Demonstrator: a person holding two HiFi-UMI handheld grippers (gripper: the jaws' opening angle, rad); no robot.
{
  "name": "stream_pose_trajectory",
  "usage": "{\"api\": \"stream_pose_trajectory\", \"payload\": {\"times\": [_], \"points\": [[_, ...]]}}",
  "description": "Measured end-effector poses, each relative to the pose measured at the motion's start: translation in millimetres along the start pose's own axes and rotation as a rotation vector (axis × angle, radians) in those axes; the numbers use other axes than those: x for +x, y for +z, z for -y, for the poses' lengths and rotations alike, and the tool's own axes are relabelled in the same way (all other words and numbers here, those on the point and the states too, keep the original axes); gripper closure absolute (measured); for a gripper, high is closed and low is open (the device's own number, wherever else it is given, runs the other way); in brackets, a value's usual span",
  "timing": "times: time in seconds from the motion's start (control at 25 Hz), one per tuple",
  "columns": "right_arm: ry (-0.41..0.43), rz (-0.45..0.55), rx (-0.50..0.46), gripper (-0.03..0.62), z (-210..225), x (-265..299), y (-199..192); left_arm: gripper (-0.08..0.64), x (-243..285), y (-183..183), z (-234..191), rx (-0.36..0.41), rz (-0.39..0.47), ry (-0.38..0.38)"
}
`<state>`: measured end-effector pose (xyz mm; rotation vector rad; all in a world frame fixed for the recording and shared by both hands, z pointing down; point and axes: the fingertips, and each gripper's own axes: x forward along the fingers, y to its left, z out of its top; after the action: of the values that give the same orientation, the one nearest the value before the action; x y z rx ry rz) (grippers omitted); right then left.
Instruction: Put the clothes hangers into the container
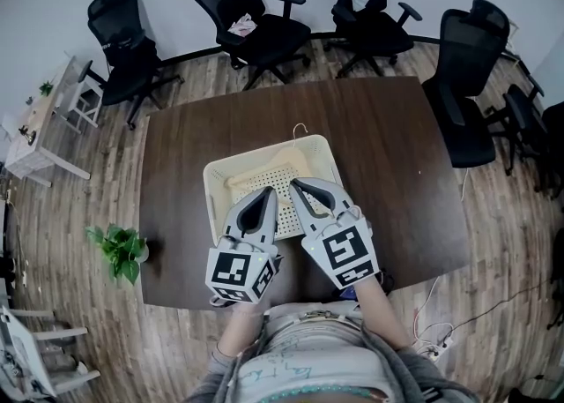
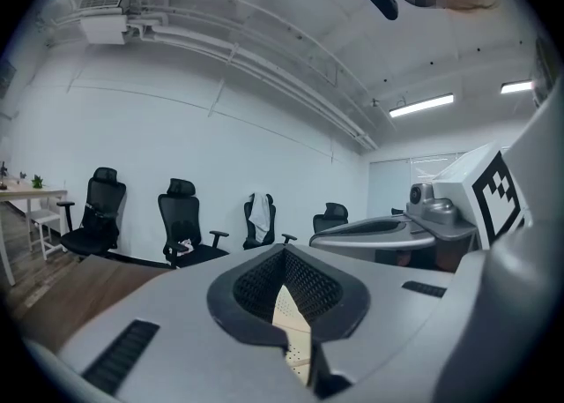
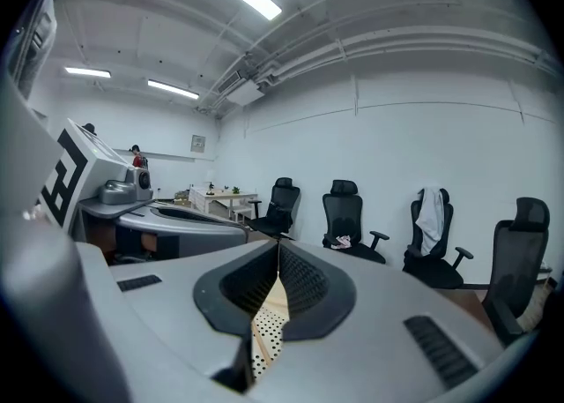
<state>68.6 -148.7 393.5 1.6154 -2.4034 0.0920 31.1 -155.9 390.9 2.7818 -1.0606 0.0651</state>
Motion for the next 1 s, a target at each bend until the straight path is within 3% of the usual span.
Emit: {"api": "stream_pose_trajectory", "payload": {"times": [0.4,1.0], "points": [[-0.001,0.038,-0.008,0.572,-0.9,-3.7,10.9,0.551,-1.2,12.6,7.4,0.041,0.026,0.006],[-0.004,0.017,-0.033,0.572,-0.2,-6.4,9.2,0.549,0.0,12.7,14.8,0.04,0.024,-0.007]]}}
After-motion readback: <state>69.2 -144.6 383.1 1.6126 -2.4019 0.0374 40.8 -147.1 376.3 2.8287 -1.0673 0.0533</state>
